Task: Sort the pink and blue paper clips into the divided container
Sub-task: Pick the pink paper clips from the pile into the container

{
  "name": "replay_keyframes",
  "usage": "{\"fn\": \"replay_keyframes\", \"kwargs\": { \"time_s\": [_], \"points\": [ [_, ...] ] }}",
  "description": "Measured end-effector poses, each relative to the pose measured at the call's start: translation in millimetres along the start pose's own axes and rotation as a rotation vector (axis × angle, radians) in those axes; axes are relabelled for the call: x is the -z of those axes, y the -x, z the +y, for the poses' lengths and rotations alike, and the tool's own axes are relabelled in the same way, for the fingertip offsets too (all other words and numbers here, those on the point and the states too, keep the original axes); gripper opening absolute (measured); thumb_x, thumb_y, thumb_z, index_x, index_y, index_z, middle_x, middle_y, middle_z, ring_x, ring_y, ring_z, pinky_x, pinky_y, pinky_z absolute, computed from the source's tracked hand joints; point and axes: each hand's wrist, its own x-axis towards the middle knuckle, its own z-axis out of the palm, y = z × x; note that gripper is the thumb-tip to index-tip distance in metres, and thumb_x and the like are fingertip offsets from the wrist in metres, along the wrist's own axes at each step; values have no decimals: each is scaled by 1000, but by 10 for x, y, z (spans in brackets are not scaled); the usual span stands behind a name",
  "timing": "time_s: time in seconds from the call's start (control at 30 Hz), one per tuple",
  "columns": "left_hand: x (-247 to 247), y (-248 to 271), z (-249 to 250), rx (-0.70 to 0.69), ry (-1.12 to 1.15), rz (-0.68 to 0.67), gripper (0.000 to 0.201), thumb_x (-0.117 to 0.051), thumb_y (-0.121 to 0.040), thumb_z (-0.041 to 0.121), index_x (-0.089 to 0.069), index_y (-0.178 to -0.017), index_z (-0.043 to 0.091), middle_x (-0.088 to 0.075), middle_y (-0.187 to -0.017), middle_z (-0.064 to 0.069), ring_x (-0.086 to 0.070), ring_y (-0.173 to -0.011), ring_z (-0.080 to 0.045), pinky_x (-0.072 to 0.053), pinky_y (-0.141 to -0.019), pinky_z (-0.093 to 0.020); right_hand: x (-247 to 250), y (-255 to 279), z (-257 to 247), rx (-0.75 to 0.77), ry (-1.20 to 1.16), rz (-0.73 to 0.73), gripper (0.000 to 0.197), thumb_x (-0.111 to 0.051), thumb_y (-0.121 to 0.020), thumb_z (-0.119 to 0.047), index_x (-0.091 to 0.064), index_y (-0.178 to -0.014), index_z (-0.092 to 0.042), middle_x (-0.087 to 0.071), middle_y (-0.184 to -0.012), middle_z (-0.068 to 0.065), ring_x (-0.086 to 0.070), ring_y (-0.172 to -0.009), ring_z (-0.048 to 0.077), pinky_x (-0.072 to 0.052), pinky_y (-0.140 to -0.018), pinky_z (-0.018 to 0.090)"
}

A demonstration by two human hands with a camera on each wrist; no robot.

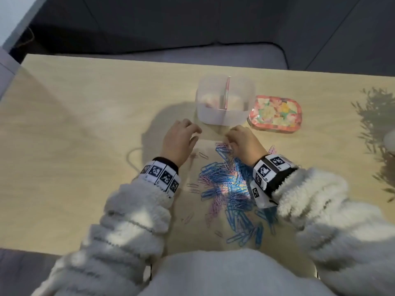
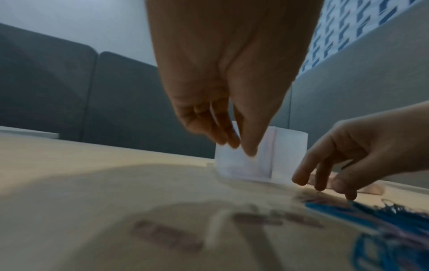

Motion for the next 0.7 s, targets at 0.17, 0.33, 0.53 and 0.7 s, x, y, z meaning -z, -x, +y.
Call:
{"fn": "replay_keyframes", "kwargs": {
  "time_s": [0.17,0.33,0.53,0.7],
  "points": [
    [-90,418,-223,247,125,-157,24,-63,-82,23,-61,-105,15,-50,-102,0,-52,-92,-18,-47,-83,-33,-40,-45,11,102,99,-71,25,-56,-85,-9,-67,-108,-13,-55,-108,9,-49,-101,29,-44,-76,36],
    [-229,335,-12,187,201,-197,23,-65,-81,20,-64,-103,13,-51,-98,0,-52,-89,-15,-43,-79,-25,-70,-38,-87,88,94,-98,15,-58,-86,-13,-69,-95,-11,-62,-102,10,-55,-99,28,-46,-80,39],
    [-284,184,96,117,141,-247,10,-63,-83,17,-67,-89,11,-55,-88,-1,-53,-84,-18,-43,-77,-30,-25,65,-40,31,-77,-132,10,-60,-83,-7,-63,-91,-3,-64,-98,14,-57,-91,28,-40,-77,30],
    [-310,214,72,80,115,-228,11,-59,-84,14,-63,-87,4,-57,-95,-12,-54,-89,-27,-42,-76,-37,448,-65,-297,50,-254,40,9,-58,-87,-6,-64,-92,-2,-65,-91,10,-54,-81,16,-43,-72,22]
  ]
}}
